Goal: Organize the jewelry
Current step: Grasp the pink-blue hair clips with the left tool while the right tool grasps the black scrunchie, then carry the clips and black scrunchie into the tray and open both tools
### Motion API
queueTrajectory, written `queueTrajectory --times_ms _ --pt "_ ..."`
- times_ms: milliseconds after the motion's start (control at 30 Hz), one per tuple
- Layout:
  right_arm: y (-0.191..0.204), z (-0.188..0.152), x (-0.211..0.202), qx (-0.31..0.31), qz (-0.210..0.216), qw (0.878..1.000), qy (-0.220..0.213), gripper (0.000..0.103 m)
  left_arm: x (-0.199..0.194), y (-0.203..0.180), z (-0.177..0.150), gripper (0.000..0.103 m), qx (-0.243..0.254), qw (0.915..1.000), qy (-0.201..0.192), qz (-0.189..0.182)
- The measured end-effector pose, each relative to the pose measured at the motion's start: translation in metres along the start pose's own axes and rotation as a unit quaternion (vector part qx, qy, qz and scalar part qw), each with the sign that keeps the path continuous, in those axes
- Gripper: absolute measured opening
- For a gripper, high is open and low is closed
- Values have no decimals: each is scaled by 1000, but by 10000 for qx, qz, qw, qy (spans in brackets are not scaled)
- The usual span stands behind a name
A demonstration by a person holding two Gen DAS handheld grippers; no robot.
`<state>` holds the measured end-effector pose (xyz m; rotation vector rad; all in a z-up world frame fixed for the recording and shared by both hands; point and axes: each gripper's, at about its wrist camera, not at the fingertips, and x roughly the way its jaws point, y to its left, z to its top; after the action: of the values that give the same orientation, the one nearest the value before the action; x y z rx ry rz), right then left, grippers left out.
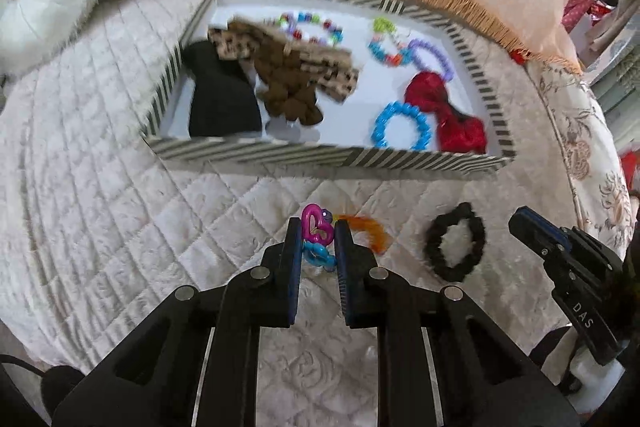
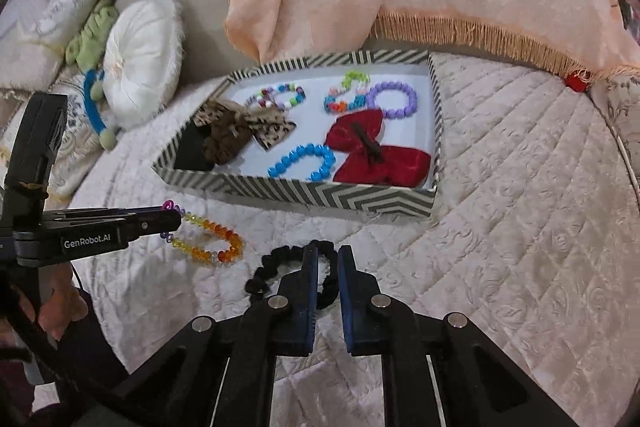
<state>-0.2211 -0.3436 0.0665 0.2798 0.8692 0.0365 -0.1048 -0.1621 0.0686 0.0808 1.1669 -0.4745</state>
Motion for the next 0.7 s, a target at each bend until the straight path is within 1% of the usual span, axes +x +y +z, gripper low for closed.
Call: queueTrajectory --times_ms 100,167,200,267,367,400,467,500,533,700 --pt "2 2 4 -22 113 9999 98 9 -16 0 -1 15 11 9999 -114 -31" --pt "2 2 15 -73 79 9996 252 10 -20 -1 0 15 2 9999 -155 -18" --pt "3 3 23 -171 27 9991 386 13 -22 0 -1 15 -18 9998 -178 -5" --pt "4 1 33 -289 -19 9982 534 42 -27 3 -2 15 -25 9998 -188 0" --pt "8 0 53 -460 -178 9960 741 42 -33 4 -4 15 -20 9998 -205 29" --pt "7 -1 59 -520 -332 9954 739 41 -35 4 -4 15 -30 9998 -209 25" --pt "6 0 65 -601 -424 9954 621 25 -38 5 -4 15 -46 9997 -224 22" --pt "4 1 64 -594 -382 9957 593 21 -40 6 -4 15 -51 9997 -235 24" --pt "3 2 62 -527 -299 9965 569 6 -40 6 -3 15 -51 9997 -242 27" --pt "-1 9 24 -366 15 9991 207 5 -48 7 1 15 -48 9995 -310 -3"
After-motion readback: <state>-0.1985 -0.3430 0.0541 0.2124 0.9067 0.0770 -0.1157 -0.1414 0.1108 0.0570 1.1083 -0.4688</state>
